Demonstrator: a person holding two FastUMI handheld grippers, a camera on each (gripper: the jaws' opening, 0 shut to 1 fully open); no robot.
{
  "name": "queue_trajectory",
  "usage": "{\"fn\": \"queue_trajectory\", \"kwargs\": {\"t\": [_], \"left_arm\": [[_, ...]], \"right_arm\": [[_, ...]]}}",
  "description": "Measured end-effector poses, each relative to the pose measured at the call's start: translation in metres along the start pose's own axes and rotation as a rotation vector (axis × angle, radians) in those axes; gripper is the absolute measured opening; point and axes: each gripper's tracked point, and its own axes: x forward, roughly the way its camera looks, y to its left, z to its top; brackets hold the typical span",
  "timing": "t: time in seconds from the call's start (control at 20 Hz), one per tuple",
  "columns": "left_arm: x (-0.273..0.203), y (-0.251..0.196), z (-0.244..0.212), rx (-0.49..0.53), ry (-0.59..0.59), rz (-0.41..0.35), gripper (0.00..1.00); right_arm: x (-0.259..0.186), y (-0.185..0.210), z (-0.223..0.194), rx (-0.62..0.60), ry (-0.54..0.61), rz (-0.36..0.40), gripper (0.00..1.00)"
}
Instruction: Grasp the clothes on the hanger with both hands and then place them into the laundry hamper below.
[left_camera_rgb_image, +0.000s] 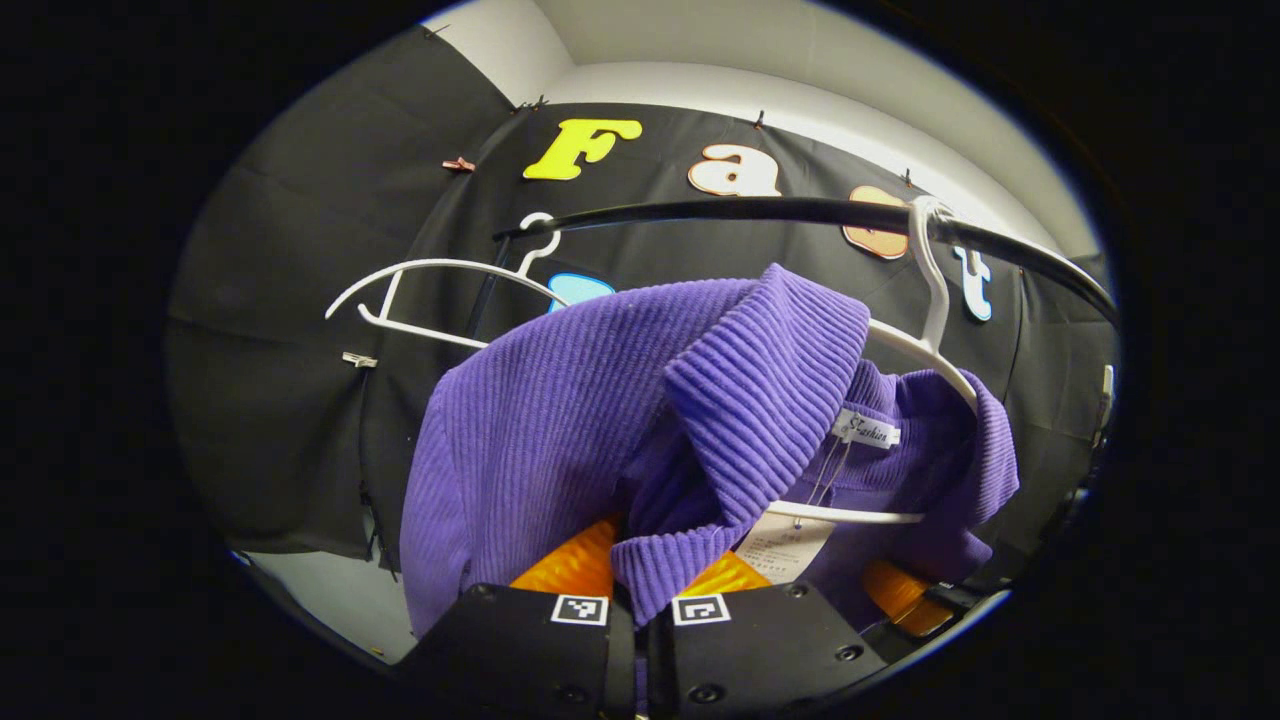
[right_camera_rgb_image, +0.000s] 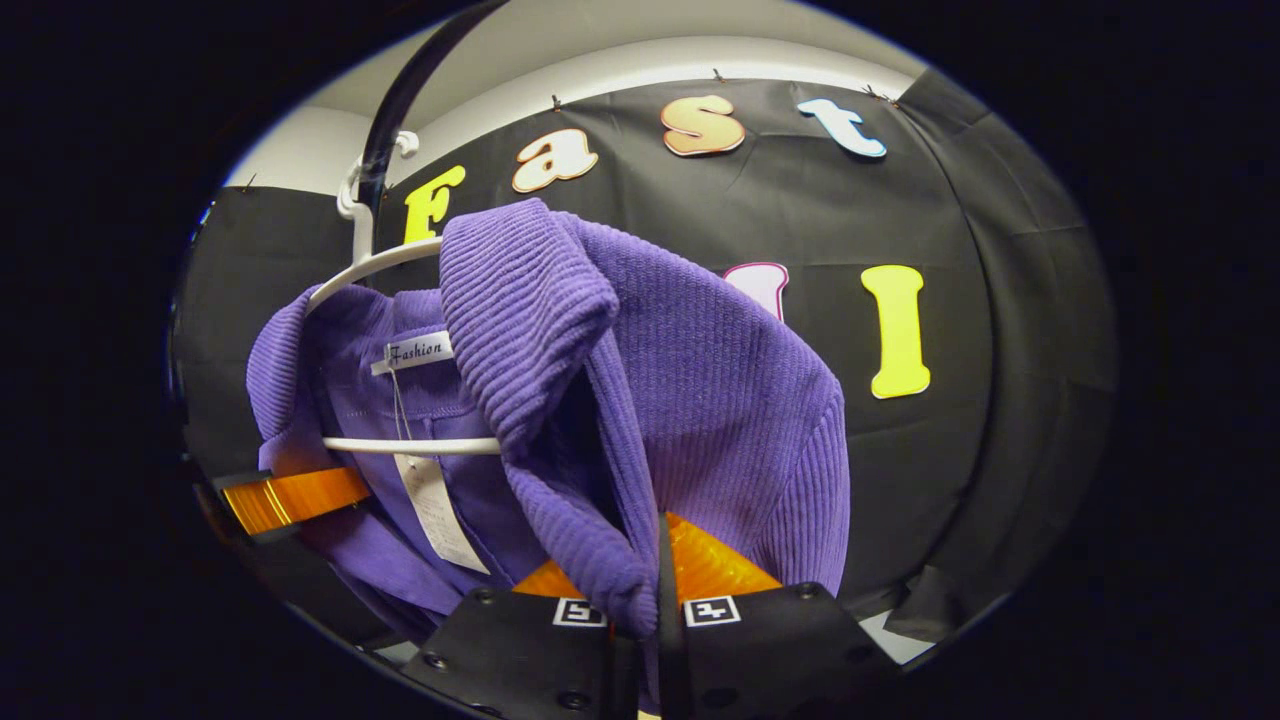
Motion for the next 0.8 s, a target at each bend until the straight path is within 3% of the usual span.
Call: {"fn": "queue_trajectory", "kwargs": {"t": [0.15,0.5,0.8], "left_arm": [[-0.008,0.019,0.009,0.011,-0.024,0.042,0.09],[-0.038,0.034,0.033,-0.081,-0.033,0.082,0.08],[-0.050,0.051,0.069,-0.028,-0.147,0.107,0.09]], "right_arm": [[-0.004,-0.008,0.005,0.005,-0.011,0.030,0.17],[-0.027,-0.021,0.017,-0.003,-0.058,0.073,0.17],[-0.054,-0.022,0.024,0.036,-0.081,0.107,0.12]]}}
